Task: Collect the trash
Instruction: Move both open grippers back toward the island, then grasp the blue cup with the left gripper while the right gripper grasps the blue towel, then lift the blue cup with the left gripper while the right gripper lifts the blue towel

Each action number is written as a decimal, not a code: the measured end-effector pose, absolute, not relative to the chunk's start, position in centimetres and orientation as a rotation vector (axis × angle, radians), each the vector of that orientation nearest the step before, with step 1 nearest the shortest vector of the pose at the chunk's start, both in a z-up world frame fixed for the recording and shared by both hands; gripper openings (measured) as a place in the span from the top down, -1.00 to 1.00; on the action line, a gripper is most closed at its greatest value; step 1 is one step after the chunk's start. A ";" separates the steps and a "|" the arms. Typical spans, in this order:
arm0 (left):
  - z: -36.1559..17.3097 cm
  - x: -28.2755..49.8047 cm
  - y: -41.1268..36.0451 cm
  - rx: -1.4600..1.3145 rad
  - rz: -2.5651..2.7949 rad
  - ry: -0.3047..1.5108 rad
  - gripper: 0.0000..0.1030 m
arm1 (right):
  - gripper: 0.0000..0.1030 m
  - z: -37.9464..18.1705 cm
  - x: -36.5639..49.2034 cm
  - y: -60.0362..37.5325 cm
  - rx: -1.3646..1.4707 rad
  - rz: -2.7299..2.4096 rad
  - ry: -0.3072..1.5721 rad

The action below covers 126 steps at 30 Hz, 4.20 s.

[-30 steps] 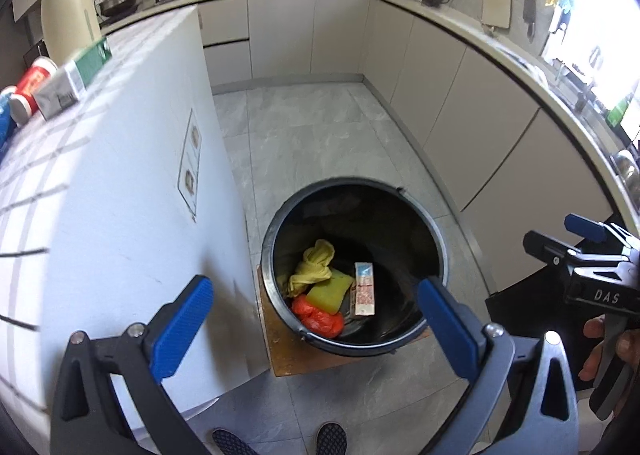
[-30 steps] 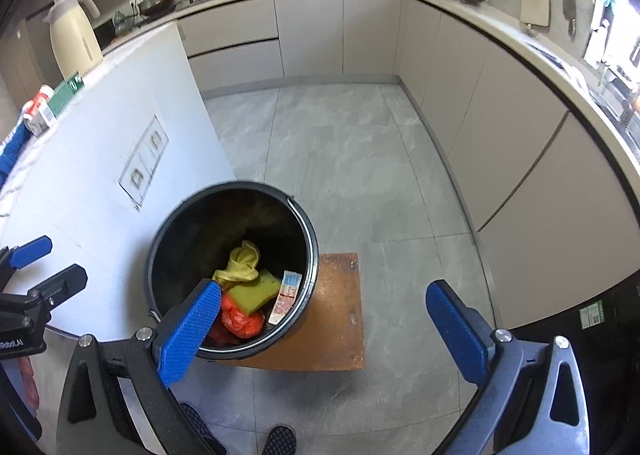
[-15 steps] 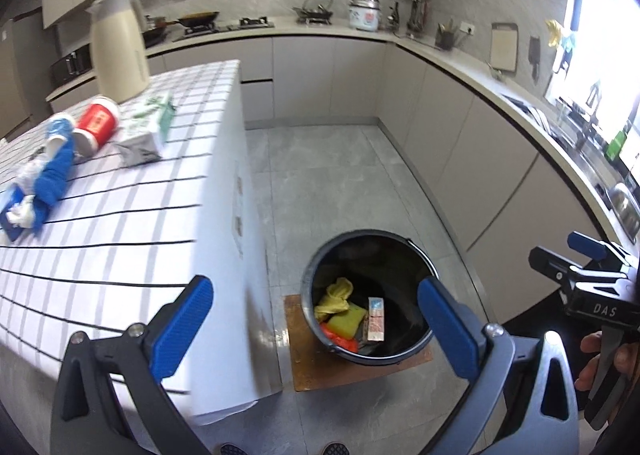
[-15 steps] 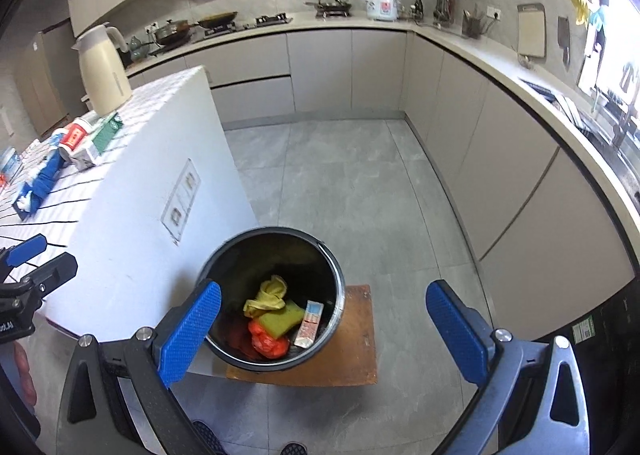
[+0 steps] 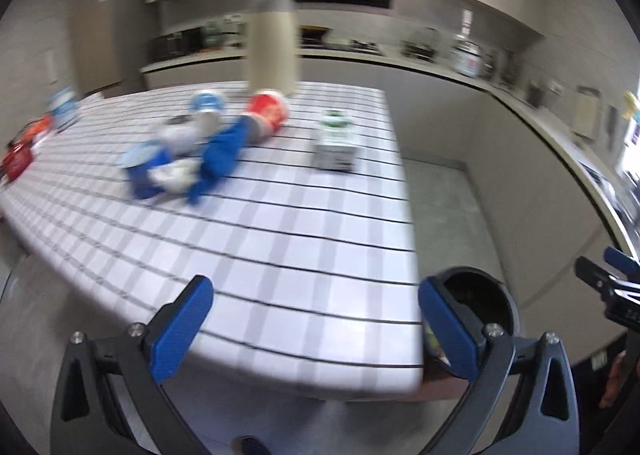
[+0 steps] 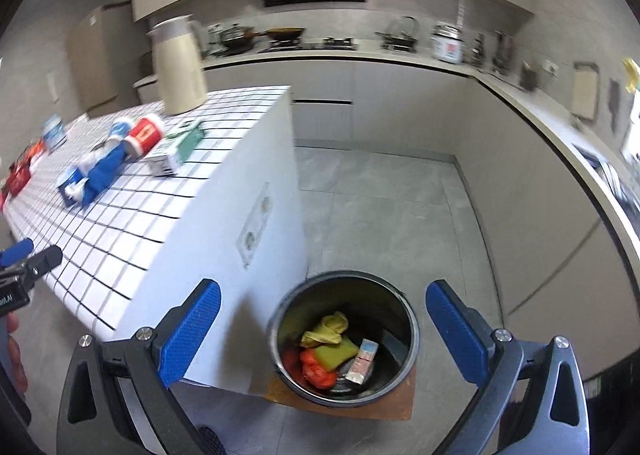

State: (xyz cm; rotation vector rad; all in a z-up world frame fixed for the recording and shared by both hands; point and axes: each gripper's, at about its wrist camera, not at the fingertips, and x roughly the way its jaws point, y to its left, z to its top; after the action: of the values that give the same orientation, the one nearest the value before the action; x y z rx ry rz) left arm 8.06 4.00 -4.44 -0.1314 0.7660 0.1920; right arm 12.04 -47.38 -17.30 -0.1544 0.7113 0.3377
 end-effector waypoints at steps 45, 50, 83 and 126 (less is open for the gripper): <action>-10.1 18.5 29.5 -0.225 0.100 0.809 -0.28 | 0.02 -20.4 18.6 -6.0 -0.225 0.645 0.794; -10.2 19.8 29.5 -0.229 0.083 0.815 -0.28 | 0.02 -21.3 20.1 -4.5 -0.216 0.650 0.817; -10.0 22.4 28.7 -0.231 0.043 0.811 -0.31 | 0.55 -20.4 22.1 -6.1 -0.138 0.672 0.812; -10.3 23.0 28.7 -0.229 0.098 0.818 -0.55 | 0.55 -21.3 22.0 -9.1 -0.143 0.695 0.815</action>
State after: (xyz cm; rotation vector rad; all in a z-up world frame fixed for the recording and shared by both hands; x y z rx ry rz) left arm 22.95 28.67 -10.33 -0.2286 0.8185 0.0978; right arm 22.00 -9.09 -21.28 -0.1426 0.8153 0.6951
